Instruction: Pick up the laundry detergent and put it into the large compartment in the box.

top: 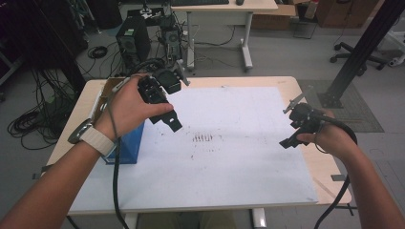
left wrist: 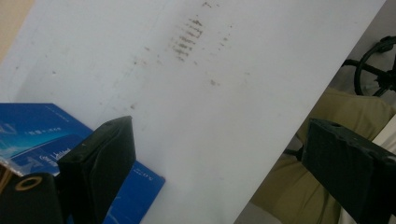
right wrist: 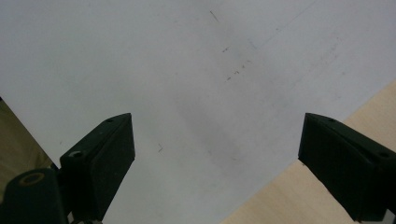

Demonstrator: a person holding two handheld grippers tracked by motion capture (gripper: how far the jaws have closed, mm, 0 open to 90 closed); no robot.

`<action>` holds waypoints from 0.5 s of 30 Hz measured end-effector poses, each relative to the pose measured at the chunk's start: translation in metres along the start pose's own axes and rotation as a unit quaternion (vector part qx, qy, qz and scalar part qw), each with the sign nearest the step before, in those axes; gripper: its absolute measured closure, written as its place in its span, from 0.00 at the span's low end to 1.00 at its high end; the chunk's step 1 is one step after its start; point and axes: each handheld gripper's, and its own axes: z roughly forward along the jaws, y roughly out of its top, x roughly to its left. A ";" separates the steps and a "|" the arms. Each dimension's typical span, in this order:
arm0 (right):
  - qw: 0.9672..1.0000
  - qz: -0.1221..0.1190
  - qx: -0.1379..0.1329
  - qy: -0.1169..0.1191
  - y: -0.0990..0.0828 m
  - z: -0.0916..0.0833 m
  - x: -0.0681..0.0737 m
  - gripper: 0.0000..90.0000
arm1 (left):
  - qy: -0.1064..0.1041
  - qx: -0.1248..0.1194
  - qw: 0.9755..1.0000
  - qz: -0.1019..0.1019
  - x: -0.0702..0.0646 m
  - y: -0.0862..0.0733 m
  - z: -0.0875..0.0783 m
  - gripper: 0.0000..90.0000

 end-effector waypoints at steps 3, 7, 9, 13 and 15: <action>1.000 0.000 -0.001 0.000 0.002 0.001 -0.001 0.12 | -0.003 -0.003 1.000 0.003 -0.002 0.000 0.004 0.11; 1.000 0.000 0.000 0.001 0.003 0.003 -0.001 0.12 | -0.005 -0.006 1.000 0.011 -0.006 -0.001 0.007 0.11; 1.000 -0.002 0.001 0.001 0.005 0.004 0.000 0.12 | -0.006 -0.008 1.000 0.014 -0.008 -0.001 0.008 0.11; 1.000 -0.004 0.000 0.001 0.006 0.004 0.000 0.12 | -0.009 -0.008 1.000 0.019 -0.011 0.000 0.012 0.11; 1.000 -0.003 0.000 0.001 0.006 0.004 0.000 0.12 | -0.008 -0.006 1.000 0.022 -0.012 0.000 0.014 0.11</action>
